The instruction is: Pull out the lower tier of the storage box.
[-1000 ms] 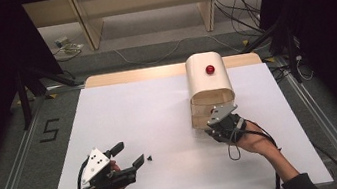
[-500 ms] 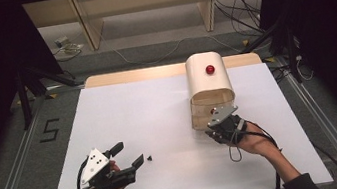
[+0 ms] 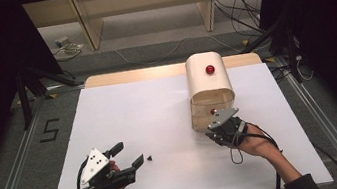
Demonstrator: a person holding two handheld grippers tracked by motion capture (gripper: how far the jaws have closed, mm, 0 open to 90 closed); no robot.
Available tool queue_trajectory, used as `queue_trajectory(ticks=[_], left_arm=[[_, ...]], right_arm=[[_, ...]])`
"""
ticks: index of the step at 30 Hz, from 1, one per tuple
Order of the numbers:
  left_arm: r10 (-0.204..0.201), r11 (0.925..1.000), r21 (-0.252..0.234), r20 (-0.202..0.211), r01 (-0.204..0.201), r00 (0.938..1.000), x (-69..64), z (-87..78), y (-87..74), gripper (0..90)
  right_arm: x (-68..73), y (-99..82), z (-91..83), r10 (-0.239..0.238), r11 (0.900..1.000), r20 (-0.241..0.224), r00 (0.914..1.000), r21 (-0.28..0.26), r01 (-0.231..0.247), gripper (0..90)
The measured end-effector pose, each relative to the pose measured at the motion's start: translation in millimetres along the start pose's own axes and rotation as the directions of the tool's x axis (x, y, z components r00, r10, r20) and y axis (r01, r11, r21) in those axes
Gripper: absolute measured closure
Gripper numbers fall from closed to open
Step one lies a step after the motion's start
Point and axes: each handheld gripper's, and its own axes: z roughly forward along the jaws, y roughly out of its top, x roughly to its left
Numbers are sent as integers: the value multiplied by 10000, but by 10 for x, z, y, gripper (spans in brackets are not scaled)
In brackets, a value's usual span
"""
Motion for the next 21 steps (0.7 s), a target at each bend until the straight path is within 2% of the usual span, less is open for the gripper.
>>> queue_trajectory(ticks=[21], left_arm=[[19,10000,37,5,-19,10000,1,-4,0,191]], right_arm=[[23,-6,-38,-38,10000,-77,10000,-72,37,756]])
